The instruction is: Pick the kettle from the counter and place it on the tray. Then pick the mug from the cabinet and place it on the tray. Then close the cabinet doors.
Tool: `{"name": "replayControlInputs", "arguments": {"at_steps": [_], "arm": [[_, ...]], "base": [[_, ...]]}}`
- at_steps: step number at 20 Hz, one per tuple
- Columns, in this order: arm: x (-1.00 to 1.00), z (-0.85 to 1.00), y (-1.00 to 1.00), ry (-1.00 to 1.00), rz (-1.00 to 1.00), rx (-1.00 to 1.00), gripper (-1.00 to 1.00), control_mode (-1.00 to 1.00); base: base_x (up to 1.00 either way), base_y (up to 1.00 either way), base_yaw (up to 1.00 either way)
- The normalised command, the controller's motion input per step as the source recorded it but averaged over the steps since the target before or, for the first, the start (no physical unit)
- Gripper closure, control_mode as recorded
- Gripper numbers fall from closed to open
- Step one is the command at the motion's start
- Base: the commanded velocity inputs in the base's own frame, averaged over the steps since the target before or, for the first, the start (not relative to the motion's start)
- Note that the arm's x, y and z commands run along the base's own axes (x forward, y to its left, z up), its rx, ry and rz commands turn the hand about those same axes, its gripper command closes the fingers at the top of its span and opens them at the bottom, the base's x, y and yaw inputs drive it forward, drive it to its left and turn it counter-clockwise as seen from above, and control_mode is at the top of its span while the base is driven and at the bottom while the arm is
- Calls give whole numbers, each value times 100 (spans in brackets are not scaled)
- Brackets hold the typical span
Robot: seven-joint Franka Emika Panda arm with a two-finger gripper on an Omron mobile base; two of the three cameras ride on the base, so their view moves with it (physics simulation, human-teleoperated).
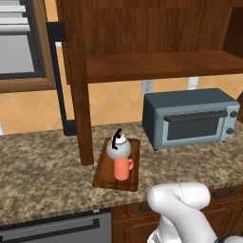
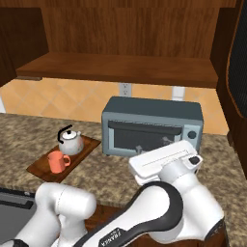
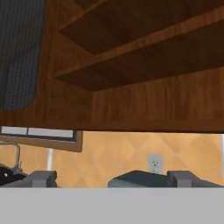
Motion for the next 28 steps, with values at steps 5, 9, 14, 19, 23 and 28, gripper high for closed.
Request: {"name": "replayControlInputs", "arguments": {"at_steps": [5, 9, 14, 19, 23, 28], "arm": [[0, 6, -54, -2, -13, 10, -100, -100], [0, 10, -62, 0, -15, 11, -100, -100], [0, 0, -23, 0, -7, 1, -100, -100], [0, 1, -48, 0, -6, 4, -100, -100], [-4, 16, -51, -4, 0, 1, -100, -100], [-16, 28, -46, -13, 0, -1, -100, -100]], "base": [[0, 0, 0], [0, 0, 0], [0, 0, 0], [0, 0, 0], [0, 0, 0], [0, 0, 0]]}}
